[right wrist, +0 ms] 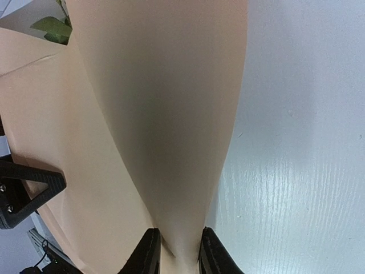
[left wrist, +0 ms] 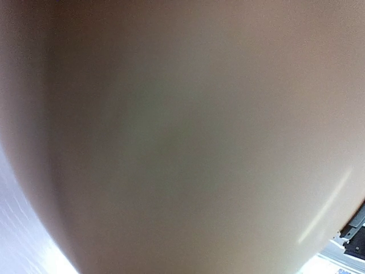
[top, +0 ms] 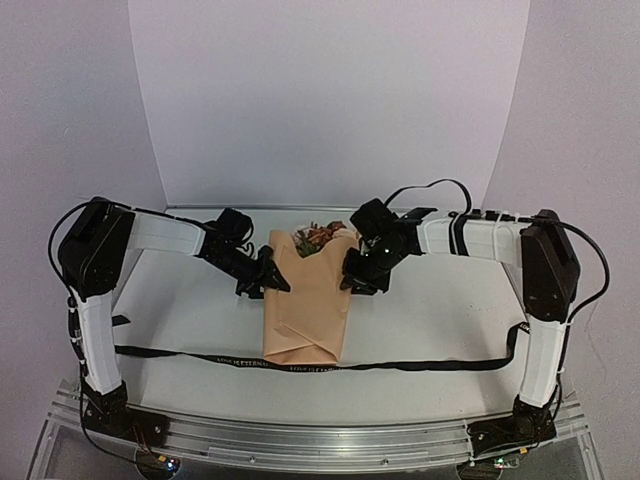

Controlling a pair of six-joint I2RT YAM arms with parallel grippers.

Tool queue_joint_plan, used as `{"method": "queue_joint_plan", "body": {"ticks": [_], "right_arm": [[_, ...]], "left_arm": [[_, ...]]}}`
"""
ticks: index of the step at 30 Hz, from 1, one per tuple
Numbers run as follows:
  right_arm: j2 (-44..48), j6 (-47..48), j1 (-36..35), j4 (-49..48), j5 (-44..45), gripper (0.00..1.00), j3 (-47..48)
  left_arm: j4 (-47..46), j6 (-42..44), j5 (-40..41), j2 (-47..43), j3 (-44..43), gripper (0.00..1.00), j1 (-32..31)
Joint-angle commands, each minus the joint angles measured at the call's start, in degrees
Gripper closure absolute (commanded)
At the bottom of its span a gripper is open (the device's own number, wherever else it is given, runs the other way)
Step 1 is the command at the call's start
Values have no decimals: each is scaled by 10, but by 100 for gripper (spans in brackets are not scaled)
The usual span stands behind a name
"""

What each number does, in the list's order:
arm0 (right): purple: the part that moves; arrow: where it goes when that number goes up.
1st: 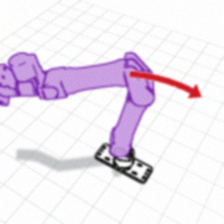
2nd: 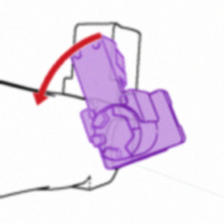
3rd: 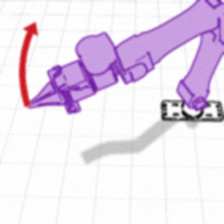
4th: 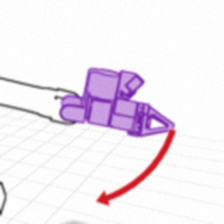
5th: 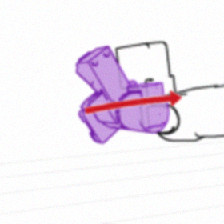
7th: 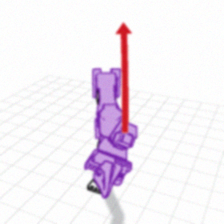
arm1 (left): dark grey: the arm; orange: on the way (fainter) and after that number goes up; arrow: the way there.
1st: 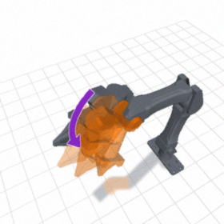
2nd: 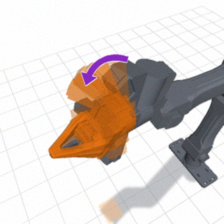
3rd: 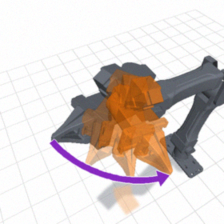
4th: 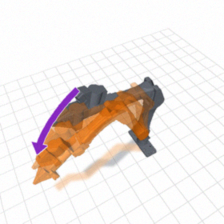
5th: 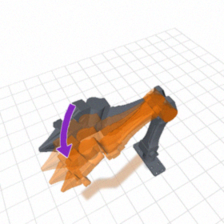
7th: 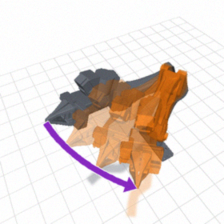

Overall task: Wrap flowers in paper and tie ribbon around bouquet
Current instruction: Place the right side of the ribbon on the ribbon.

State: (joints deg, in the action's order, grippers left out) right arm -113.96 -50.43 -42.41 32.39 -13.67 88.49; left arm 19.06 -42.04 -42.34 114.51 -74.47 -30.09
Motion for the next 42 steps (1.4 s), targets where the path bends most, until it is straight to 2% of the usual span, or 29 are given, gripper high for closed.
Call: {"method": "queue_joint_plan", "body": {"ticks": [1, 14, 18, 20, 22, 25, 27, 33, 37, 42], "right_arm": [[50, -17, -19, 8, 6, 75, -28], [121, -62, -94, 3, 60, 76, -136], [142, -75, -106, -7, 79, 71, -171], [153, -77, -106, -19, 81, 64, -193], [167, -75, -106, -25, 84, 59, -211], [199, -81, -106, -24, 96, 57, -242], [229, -101, -107, -26, 102, 56, -276], [321, -188, -128, -29, 136, 54, -379], [373, -241, -132, -31, 171, 52, -442], [444, -310, -133, -30, 194, 51, -519]], "left_arm": [[-4, -6, -2, -57, 31, 66, -16], [-60, -47, 35, -142, 165, 66, -62], [-58, -46, 53, -150, 178, 64, -63], [-52, -43, 69, -158, 180, 58, -63], [-43, -40, 86, -177, 178, 45, -62], [-7, -36, 127, -219, 173, 29, -62], [14, -47, 158, -260, 187, 22, -62], [71, -154, 236, -378, 289, 17, -53], [114, -245, 291, -463, 364, 17, -40], [214, -381, 358, -601, 431, 21, -40]]}}
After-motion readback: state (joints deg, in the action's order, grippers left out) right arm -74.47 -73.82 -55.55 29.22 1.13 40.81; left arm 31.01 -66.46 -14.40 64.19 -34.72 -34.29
